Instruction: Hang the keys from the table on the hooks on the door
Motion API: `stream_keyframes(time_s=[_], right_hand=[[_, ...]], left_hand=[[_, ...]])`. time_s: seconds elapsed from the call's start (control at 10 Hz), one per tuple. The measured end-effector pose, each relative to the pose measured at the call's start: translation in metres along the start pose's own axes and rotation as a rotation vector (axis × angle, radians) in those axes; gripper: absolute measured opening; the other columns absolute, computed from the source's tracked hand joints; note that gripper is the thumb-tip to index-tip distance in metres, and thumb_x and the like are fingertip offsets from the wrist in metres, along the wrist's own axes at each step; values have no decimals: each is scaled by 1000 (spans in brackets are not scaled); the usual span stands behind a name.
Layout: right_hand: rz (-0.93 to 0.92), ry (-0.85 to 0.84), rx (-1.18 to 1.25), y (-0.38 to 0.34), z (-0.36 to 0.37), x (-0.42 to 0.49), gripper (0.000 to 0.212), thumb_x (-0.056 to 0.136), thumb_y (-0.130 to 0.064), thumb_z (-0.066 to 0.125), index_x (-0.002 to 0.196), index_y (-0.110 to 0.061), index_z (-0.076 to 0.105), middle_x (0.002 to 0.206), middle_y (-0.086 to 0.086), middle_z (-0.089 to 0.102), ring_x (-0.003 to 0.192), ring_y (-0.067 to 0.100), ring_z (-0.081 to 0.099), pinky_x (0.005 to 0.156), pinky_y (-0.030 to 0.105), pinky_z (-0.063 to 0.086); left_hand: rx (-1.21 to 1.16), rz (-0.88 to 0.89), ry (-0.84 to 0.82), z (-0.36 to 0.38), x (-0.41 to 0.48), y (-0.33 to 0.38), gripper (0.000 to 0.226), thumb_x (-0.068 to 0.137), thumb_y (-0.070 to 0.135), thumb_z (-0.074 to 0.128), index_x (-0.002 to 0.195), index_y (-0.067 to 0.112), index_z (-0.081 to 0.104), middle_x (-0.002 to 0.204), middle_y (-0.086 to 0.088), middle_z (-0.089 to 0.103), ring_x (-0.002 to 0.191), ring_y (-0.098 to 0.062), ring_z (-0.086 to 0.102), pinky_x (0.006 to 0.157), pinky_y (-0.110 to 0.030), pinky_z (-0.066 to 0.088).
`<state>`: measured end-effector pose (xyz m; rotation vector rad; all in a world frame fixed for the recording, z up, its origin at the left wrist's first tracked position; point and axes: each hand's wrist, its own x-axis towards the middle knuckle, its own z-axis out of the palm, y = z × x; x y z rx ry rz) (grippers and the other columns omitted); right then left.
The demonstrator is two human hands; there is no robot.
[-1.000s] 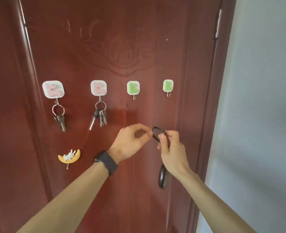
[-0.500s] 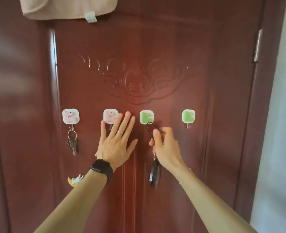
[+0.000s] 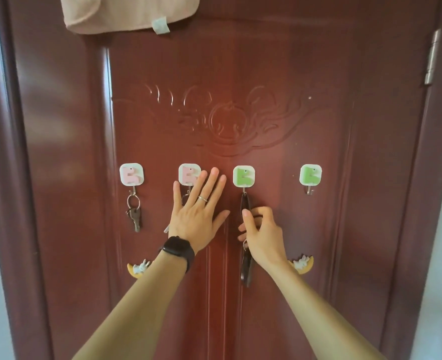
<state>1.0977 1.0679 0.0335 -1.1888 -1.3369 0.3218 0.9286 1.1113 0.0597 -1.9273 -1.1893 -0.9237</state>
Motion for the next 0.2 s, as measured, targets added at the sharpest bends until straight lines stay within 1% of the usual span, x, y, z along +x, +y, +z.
stream_keyframes(time_s=[0.1,0.2], right_hand=[[-23,46,-127,-3,0,-8,15,97,-46,56,97,-30,56,80,-8,74,71,11,73,72,38,60],[-59,115,-297,-11,-5,-16,19,96,-39,61,108,-25,66,99,-1,68,88,21,68,81,35,53]], left_hand=[[-61,-2,-41,-10,0,3,77,98,49,43,161,26,7,170,7,0,155,-13,-4,119,-66,6],[-142,43,-82,-27,0,-4,79,92,35,51,160,29,12,170,8,0,156,-15,-2,121,-63,6]])
